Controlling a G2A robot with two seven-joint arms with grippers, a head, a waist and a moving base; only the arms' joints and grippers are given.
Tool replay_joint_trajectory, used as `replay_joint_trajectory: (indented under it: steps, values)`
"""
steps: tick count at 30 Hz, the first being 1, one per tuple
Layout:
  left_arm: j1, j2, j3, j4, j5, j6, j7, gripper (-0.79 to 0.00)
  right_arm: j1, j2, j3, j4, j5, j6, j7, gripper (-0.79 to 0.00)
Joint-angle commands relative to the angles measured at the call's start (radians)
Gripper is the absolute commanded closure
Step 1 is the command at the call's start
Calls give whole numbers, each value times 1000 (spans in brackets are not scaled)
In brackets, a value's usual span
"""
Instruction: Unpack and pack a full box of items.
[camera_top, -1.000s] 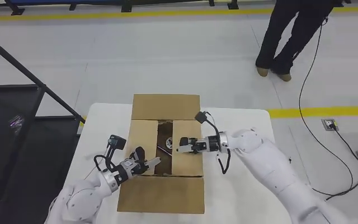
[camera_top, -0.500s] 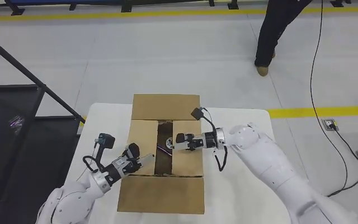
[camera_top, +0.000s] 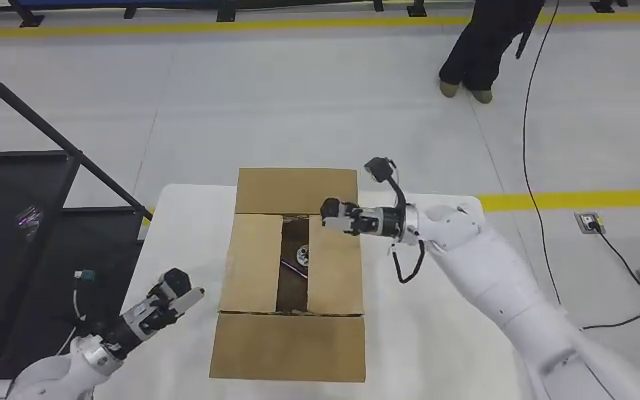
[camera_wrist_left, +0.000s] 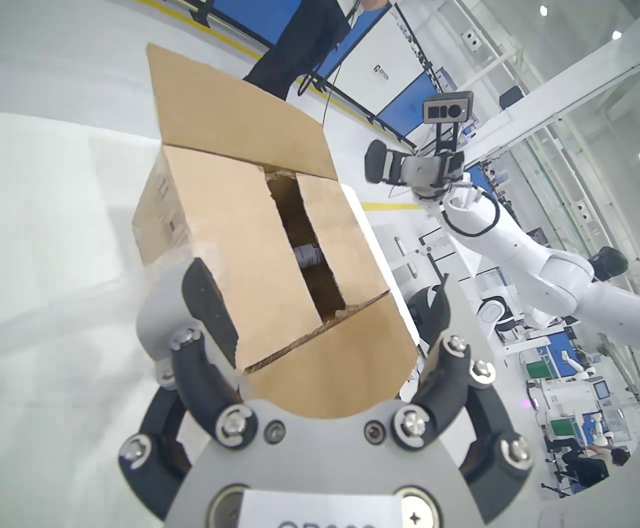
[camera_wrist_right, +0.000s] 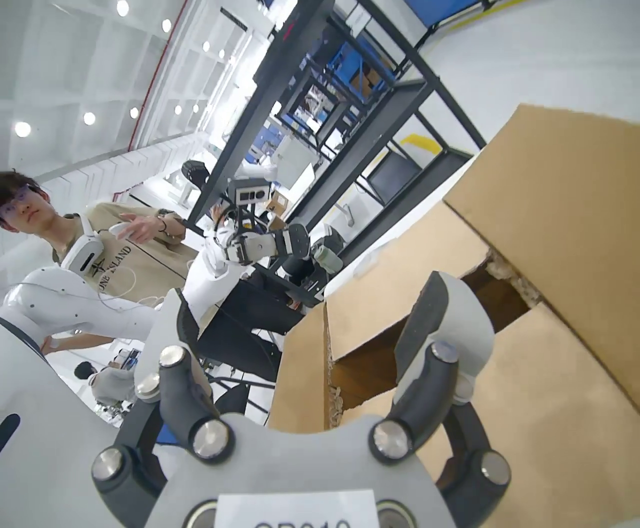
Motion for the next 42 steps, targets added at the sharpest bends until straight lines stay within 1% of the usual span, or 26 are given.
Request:
replay_joint_trajectory:
  steps: [1, 12, 13, 14, 16, 18, 20, 23, 24, 27, 30, 32, 37, 42]
  values:
    - [17, 3, -22, 15, -21, -35, -22, -785, 16, -8, 15, 55, 63, -4, -4, -785]
    - [18, 3, -19, 16, -28, -32, -20, -785, 19, -9, 16, 62, 68, -3, -3, -785]
    - [20, 3, -1, 21, -66, -19, -38, -785, 15, -9, 17, 59, 68, 1, -10, -785]
    - [11, 6, -5, 39, -77, 2, -54, -785, 5, -9, 22, 42, 65, 12, -34, -785]
    - [-5, 13, -3, 70, -56, 24, -100, -785, -9, -8, 40, 35, 64, 14, -85, -785]
    - [-13, 21, -4, 115, -57, 23, -177, -785, -18, -8, 55, 52, 48, 12, -135, -785]
    - [-27, 30, -9, 170, -77, 10, -255, -785, -14, -9, 65, 93, -8, 27, -214, -785]
    - [-46, 48, 0, 240, -134, -29, -448, -785, -21, -15, 80, 131, -44, 31, -324, -785]
    - [-49, 55, 13, 249, -168, -5, -482, -785, -19, -17, 85, 145, -59, 36, -356, -785]
    - [-41, 82, 46, 253, -231, 40, -528, -785, -12, -24, 93, 171, -108, 40, -438, -785]
    - [-21, 113, 94, 239, -305, 71, -559, -785, -6, -33, 98, 178, -125, 30, -462, -785]
    - [-21, 135, 119, 255, -370, 99, -586, -785, 2, -40, 99, 179, -135, 28, -463, -785]
    - [-60, 178, 198, 314, -507, 146, -634, -785, 18, -57, 100, 198, -149, 31, -454, -785]
    - [-108, 206, 269, 361, -595, 160, -647, -785, 25, -69, 108, 229, -156, 18, -451, -785]
